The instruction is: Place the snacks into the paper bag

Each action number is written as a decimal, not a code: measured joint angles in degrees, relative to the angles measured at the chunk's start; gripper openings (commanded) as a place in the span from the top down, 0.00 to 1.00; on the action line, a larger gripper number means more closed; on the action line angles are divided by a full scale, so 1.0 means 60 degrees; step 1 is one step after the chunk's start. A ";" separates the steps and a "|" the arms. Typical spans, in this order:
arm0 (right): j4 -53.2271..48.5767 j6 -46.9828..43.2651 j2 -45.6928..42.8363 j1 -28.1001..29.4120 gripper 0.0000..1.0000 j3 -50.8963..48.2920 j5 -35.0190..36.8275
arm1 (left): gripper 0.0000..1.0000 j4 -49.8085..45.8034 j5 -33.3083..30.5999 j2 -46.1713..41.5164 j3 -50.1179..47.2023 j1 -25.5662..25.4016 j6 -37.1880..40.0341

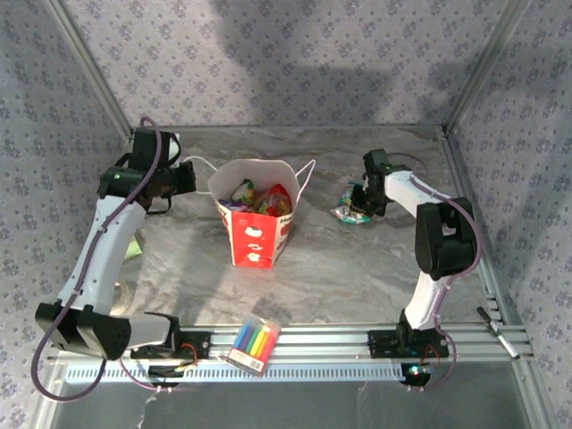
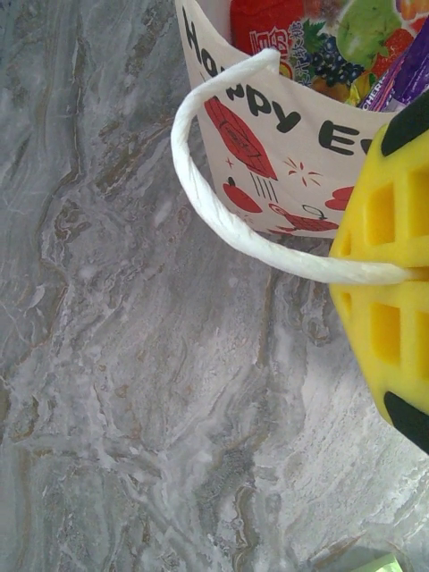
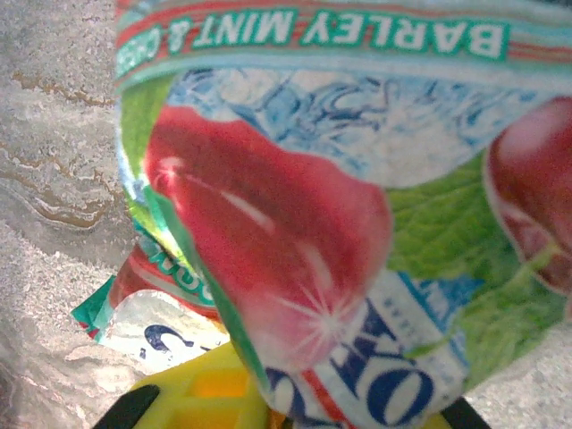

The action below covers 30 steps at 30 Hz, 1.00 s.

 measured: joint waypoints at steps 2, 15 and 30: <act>-0.0186 -0.0004 -0.0164 0.0047 0.90 0.0000 0.0113 | 0.92 0.0000 0.0000 -0.0084 -0.0015 0.0000 0.0000; -0.1162 -0.0033 -0.1854 0.0612 0.95 0.0007 0.0889 | 0.92 0.0004 0.0000 -0.0280 -0.0127 0.0000 0.0066; -0.2455 -0.0299 -0.3366 0.2029 0.96 0.1566 0.2481 | 0.92 0.0015 0.0007 -0.0280 -0.0127 0.0000 0.0066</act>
